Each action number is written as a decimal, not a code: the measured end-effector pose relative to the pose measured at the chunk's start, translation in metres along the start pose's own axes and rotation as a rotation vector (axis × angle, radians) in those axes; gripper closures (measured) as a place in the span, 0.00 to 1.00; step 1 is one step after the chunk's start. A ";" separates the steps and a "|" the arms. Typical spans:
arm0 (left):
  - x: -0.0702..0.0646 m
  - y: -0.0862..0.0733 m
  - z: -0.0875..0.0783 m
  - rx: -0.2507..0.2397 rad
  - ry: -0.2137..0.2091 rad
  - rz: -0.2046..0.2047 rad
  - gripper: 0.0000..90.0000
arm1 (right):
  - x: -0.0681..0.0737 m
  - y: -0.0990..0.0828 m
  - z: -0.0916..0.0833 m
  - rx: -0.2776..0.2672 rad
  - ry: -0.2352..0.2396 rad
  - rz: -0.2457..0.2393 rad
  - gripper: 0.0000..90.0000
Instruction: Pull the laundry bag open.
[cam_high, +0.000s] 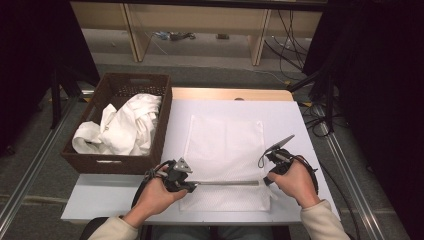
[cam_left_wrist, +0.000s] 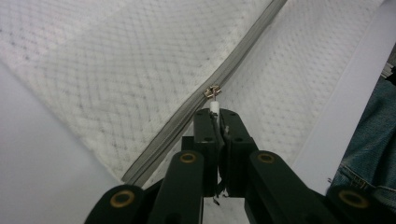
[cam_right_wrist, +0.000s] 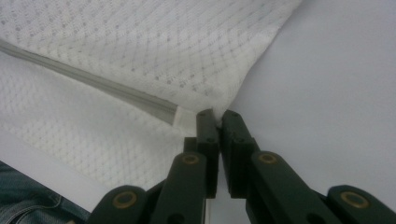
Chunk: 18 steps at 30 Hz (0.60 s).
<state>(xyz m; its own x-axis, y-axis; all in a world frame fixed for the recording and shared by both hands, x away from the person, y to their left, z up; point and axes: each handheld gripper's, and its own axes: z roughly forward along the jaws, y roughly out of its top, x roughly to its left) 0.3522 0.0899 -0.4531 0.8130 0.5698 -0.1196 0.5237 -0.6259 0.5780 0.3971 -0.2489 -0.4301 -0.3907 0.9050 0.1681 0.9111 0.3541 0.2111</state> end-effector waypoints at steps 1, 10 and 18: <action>0.002 -0.001 -0.001 0.012 0.002 0.009 0.95 | 0.002 0.000 -0.002 0.017 0.004 0.025 0.97; 0.005 -0.009 -0.004 0.010 0.016 -0.028 0.95 | 0.000 0.000 0.001 0.032 -0.001 0.048 0.97; 0.012 -0.019 -0.010 0.016 0.054 -0.064 0.95 | -0.011 0.001 0.004 0.042 -0.015 0.017 0.97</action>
<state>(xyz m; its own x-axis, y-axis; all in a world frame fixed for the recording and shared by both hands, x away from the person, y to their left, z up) 0.3496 0.1139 -0.4570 0.7632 0.6364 -0.1116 0.5782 -0.5955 0.5578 0.4022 -0.2573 -0.4355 -0.3738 0.9142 0.1563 0.9222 0.3484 0.1675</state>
